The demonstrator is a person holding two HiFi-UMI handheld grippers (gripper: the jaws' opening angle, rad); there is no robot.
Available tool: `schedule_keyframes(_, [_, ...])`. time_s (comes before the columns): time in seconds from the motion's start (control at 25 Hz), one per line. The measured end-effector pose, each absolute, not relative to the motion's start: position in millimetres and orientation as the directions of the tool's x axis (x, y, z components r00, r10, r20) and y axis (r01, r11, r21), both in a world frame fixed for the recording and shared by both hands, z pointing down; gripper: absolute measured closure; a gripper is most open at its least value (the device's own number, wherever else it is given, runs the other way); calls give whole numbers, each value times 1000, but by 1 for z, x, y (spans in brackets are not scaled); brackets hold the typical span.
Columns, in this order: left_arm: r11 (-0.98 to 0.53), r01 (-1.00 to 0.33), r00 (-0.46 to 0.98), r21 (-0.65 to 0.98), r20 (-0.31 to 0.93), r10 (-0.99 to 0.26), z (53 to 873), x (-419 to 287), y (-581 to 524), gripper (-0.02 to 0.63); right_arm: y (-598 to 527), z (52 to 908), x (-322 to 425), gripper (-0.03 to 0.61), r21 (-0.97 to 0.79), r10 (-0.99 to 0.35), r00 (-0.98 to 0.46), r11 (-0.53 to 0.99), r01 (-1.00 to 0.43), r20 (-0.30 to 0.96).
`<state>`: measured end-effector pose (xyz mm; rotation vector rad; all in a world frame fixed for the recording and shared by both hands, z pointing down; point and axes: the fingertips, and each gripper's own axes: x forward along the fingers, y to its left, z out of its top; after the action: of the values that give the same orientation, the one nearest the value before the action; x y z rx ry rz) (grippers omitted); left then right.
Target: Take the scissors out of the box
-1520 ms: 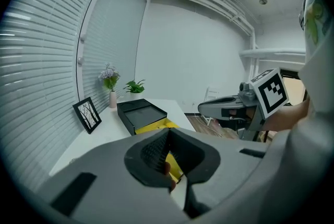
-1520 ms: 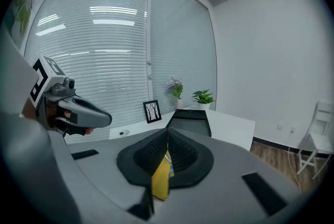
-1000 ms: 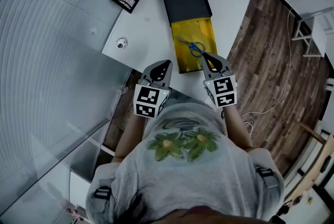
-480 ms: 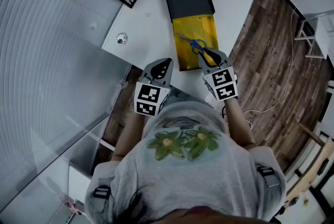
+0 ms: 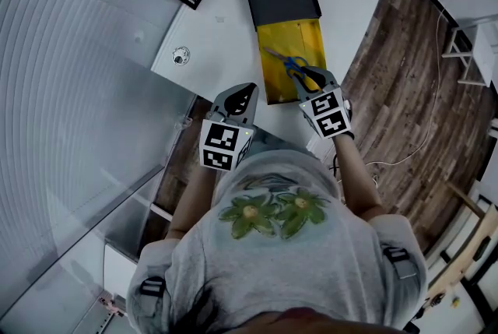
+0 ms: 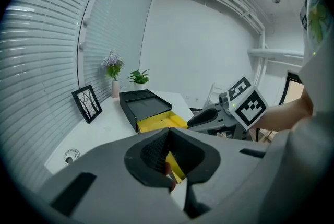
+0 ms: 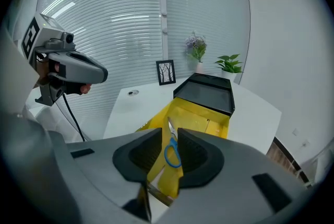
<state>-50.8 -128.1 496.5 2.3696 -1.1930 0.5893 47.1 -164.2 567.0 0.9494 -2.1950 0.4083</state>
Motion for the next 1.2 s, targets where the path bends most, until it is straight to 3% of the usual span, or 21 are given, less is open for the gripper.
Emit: schedule_keyframes(1.2, [-525,-834,519,169,563,-643,500,-45,-133,607,-181,623,45,503,-18,-345,-440,770,-638,829])
